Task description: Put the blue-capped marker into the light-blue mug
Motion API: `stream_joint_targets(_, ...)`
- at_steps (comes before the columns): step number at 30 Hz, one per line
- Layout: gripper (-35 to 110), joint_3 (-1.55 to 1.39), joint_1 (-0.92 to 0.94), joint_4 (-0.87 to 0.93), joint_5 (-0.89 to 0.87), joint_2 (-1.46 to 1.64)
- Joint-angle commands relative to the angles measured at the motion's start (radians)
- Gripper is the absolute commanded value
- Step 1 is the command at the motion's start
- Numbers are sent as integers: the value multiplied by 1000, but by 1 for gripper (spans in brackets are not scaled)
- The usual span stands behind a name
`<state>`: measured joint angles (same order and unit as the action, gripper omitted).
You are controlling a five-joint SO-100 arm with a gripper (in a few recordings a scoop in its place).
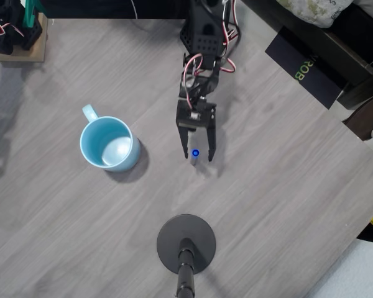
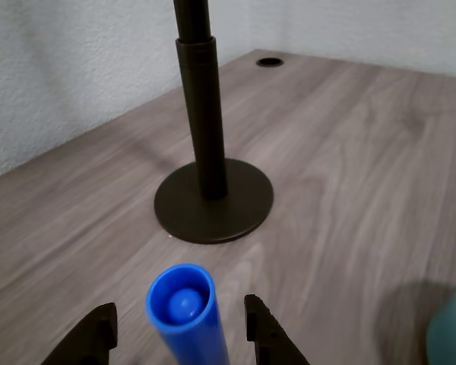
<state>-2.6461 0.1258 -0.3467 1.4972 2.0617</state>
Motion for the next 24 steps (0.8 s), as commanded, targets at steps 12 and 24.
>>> stream_joint_targets(12,0,98,-17,-61,-8,-115)
stream_joint_targets(24,0,212,67,268,-38,229)
